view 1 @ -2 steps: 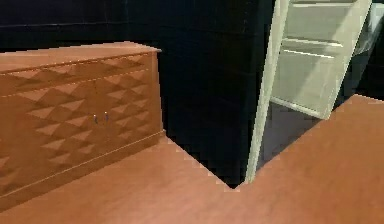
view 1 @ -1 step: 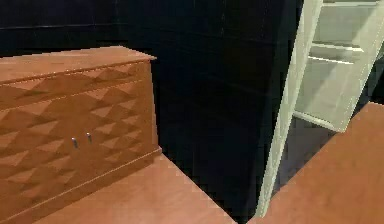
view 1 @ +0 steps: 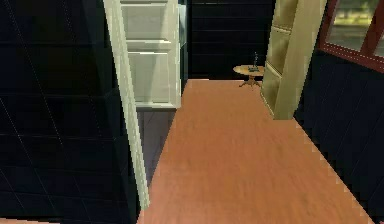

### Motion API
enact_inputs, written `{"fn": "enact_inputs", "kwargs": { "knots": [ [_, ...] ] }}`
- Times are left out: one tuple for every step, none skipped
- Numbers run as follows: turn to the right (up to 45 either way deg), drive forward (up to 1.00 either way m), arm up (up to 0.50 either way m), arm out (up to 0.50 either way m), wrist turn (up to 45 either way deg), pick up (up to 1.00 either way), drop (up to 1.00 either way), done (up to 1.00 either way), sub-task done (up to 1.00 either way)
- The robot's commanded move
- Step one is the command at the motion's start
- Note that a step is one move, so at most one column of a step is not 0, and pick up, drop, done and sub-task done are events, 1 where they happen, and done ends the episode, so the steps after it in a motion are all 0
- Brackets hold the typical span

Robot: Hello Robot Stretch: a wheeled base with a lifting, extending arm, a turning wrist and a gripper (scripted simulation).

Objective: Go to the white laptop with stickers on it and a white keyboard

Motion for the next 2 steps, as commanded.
{"fn": "enact_inputs", "kwargs": {
  "knots": [
    [3.0, 0.00, 0.00, 0.00, 0.0, 0.00, 0.00, 0.00, 0.00],
    [0.0, 1.00, 0.00, 0.00, 0.0, 0.00, 0.00, 0.00, 0.00]
  ]
}}
